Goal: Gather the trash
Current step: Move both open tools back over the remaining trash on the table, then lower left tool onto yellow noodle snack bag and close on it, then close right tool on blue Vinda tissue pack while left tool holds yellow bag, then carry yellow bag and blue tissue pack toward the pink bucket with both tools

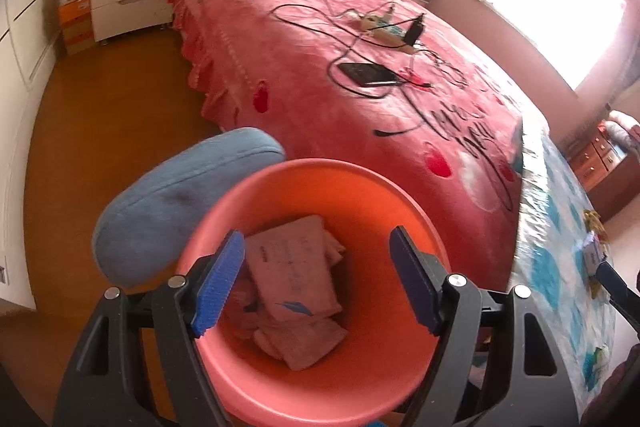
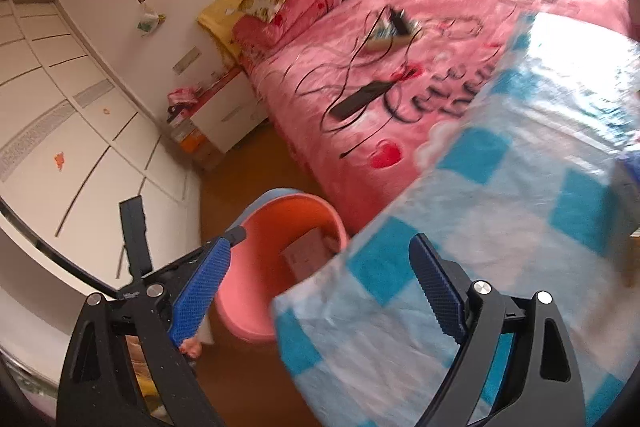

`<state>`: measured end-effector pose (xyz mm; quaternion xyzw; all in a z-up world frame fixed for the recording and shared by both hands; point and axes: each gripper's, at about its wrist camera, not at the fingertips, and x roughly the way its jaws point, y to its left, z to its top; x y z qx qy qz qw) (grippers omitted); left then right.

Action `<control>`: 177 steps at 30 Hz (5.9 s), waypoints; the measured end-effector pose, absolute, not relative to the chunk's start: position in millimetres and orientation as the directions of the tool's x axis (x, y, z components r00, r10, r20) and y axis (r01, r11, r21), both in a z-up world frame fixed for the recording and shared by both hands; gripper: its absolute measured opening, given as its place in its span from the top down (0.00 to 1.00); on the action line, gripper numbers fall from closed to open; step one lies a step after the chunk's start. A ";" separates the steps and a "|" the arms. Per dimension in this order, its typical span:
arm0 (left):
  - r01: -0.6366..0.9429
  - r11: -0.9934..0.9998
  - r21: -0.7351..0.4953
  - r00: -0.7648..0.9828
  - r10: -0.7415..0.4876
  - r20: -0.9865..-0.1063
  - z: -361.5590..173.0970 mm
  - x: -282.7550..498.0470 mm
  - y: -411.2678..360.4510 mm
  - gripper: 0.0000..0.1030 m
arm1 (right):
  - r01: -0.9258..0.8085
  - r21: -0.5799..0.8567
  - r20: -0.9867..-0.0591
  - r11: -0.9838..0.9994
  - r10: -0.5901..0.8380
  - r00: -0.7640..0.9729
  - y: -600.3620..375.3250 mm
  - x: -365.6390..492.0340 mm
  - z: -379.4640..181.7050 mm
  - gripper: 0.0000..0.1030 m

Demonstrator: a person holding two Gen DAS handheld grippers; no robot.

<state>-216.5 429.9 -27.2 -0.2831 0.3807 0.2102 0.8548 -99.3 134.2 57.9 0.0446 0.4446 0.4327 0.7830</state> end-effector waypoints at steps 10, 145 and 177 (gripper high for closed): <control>-0.447 0.830 -0.335 0.671 0.063 -0.739 -2.5 -193.0 375.1 0.26 | -0.594 0.434 -0.650 0.677 0.692 0.314 85.1 -102.3 56.7 0.09; 0.149 0.908 -0.391 0.539 -0.406 -0.738 54.1 3.8 18.7 0.58 | -0.085 0.121 -0.779 0.989 0.148 0.609 -200.4 23.4 23.1 0.17; 0.090 0.885 -0.457 0.526 -0.432 -0.732 33.5 -54.8 118.3 0.58 | -0.161 0.030 -0.737 0.987 0.130 0.663 -176.8 7.9 32.7 0.67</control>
